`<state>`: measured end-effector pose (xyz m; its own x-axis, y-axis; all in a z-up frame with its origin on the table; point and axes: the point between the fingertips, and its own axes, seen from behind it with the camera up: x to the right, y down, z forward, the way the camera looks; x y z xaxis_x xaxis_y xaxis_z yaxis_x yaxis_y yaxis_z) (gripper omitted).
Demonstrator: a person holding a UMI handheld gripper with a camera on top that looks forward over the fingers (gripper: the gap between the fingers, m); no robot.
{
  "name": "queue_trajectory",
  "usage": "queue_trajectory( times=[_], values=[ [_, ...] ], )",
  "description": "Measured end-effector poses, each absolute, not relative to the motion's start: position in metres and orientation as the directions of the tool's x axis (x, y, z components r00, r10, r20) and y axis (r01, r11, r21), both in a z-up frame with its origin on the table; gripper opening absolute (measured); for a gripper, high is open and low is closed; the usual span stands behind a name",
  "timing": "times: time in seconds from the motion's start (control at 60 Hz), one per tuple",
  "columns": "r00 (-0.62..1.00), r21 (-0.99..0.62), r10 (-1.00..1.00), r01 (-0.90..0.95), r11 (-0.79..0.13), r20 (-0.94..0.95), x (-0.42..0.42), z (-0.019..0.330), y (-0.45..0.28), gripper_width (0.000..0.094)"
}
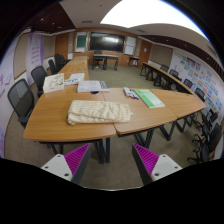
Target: Fold towel
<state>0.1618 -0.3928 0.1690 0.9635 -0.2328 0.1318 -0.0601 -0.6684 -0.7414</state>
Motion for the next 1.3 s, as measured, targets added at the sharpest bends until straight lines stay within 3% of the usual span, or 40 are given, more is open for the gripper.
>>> queue_trajectory(
  times=[0.233,0.533,0.6,0.667,0.767,0.817,0.95,1.167,1.3],
  values=[
    [0.987,-0.748,-0.119,0.005,-0.663,0.112,0.059,0.114,-0.263,0.0855],
    [0.987,-0.733,-0.075,0.052,-0.678,0.139,0.019,0.034,-0.089,0.0843],
    [0.985,-0.714,-0.056,0.078,-0.696,0.162,0.016,0.011,-0.068,0.0760],
    [0.985,-0.688,-0.028,0.099,-0.719,0.171,0.012,-0.006,-0.058,0.0563],
    [0.971,-0.690,-0.043,0.136,-0.711,0.236,0.025,-0.003,-0.050,0.0175],
    [0.971,-0.694,-0.050,0.130,-0.708,0.233,0.028,-0.003,-0.050,0.0100],
    [0.992,-0.706,-0.035,0.064,-0.705,0.124,0.015,0.016,-0.052,0.0059],
    [0.988,-0.824,0.000,-0.131,-0.552,-0.157,0.009,0.142,-0.043,0.0060],
    [0.971,-0.809,-0.128,-0.240,-0.536,-0.203,0.103,0.141,-0.051,0.0060]
  ],
)
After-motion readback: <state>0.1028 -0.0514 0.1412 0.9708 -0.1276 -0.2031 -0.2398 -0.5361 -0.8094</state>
